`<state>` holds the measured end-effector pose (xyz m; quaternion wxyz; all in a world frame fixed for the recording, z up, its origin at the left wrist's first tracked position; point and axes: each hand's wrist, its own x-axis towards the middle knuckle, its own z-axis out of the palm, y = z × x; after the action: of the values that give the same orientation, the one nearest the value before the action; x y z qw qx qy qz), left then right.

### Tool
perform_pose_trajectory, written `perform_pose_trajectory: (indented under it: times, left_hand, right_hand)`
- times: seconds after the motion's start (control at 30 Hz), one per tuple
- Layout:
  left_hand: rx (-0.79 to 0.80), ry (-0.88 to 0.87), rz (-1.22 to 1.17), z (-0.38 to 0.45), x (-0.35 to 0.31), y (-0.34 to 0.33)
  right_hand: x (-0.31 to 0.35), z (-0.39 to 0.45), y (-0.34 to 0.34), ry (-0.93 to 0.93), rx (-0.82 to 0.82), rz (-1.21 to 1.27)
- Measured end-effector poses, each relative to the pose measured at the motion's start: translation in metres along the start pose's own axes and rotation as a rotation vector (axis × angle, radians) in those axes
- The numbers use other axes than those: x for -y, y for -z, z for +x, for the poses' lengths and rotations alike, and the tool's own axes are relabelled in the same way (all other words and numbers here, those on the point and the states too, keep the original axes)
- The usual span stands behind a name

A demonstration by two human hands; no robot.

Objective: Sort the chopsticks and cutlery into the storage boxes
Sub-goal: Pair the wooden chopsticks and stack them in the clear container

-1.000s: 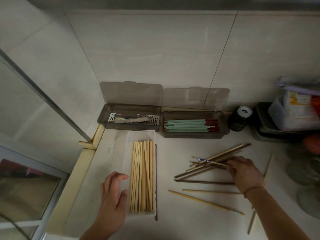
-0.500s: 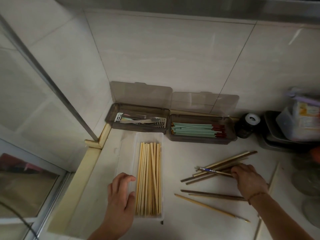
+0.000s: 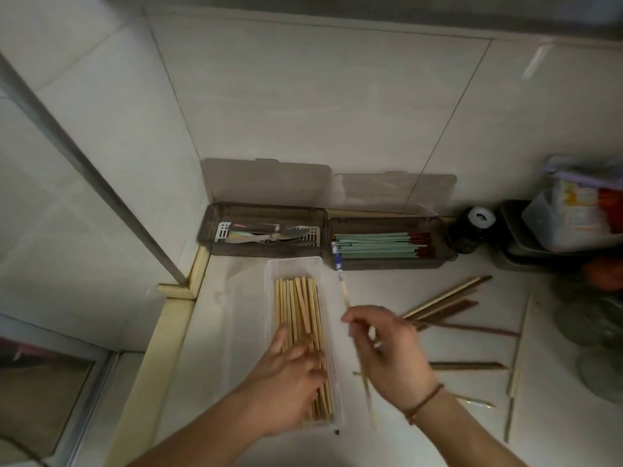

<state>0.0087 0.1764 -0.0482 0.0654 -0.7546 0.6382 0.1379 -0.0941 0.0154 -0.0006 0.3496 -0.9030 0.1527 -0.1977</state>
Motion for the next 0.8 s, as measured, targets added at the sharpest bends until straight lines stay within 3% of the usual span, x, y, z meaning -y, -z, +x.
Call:
perform_pose_trajectory:
  times: [0.17,0.27,0.37,0.47,0.57,0.67,0.73,0.8]
  left_hand:
    - [0.045,-0.03,0.121,-0.002,0.002,-0.01]
    - [0.067,0.01,0.08,-0.009,0.003,-0.007]
    - [0.046,0.038,0.016,-0.016,0.003,0.0]
    - [0.014,0.099,-0.046,-0.016,0.002,0.004]
    - [0.032,0.149,-0.043,-0.014,-0.005,0.012]
    - [-0.013,0.158,-0.071,-0.01,-0.011,0.016]
    - [-0.13,0.175,-0.118,-0.006,-0.011,0.013]
    - [-0.28,0.189,-0.201,0.0,-0.013,0.009]
  right_hand:
    - [0.01,0.004,-0.055,0.142,0.197,-0.339]
    - [0.002,0.016,-0.062,0.11,0.25,-0.609]
    - [0.013,0.024,-0.065,0.078,0.426,-0.83]
    - [0.026,0.028,-0.068,0.092,0.635,-0.953]
    - [0.022,0.025,-0.068,0.117,0.705,-0.98]
    - [0.005,0.015,-0.063,0.168,0.557,-0.779]
    - [-0.015,0.002,-0.047,0.209,0.263,-0.472]
    - [-0.046,-0.016,-0.018,0.13,-0.093,-0.281]
